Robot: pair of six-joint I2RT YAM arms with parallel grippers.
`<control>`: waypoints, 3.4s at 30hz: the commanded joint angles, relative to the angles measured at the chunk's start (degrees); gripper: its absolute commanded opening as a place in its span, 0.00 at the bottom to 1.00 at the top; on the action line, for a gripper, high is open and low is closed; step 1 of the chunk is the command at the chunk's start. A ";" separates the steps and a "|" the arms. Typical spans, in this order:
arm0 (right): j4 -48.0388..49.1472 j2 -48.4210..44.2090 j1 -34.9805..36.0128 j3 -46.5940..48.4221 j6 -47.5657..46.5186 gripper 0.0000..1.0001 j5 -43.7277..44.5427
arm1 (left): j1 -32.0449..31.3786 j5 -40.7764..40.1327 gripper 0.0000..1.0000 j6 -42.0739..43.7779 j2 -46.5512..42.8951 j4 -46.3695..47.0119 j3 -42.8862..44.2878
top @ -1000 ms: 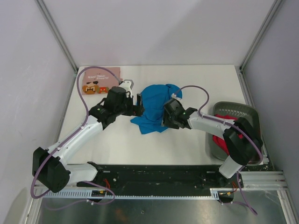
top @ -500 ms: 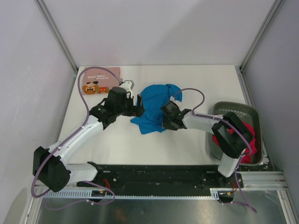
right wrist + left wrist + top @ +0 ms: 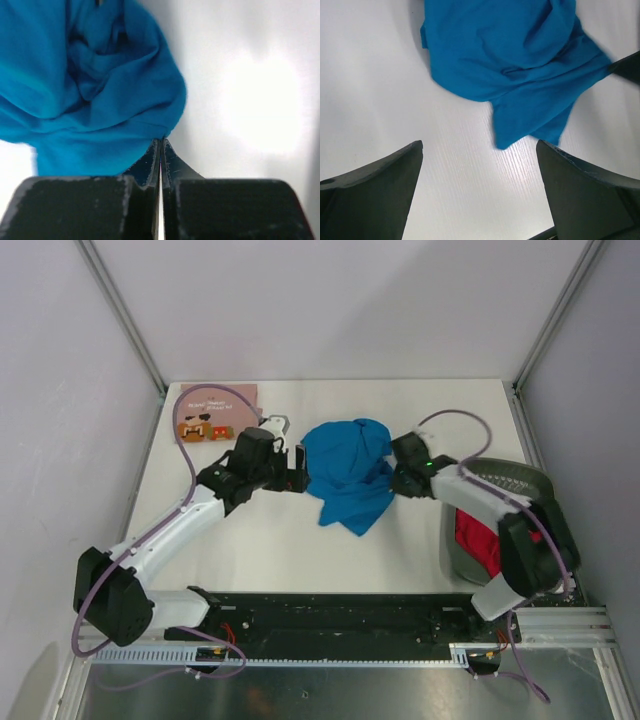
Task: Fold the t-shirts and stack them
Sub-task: Move the tshirt to the center of the board, then flatten out the tshirt
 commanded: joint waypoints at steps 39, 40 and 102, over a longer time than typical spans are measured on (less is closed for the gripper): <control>-11.75 -25.47 -20.88 4.63 -9.84 0.00 -4.18 | 0.09 4.26 0.48 -17.50 34.65 12.78 11.76; -11.87 -25.57 -20.96 4.65 -9.94 0.00 -4.21 | 0.08 4.23 0.47 -17.56 34.85 12.78 11.91; -0.01 -31.77 -5.85 7.57 -1.73 0.01 -7.21 | 9.06 -23.94 0.00 -10.81 -17.99 -0.29 5.29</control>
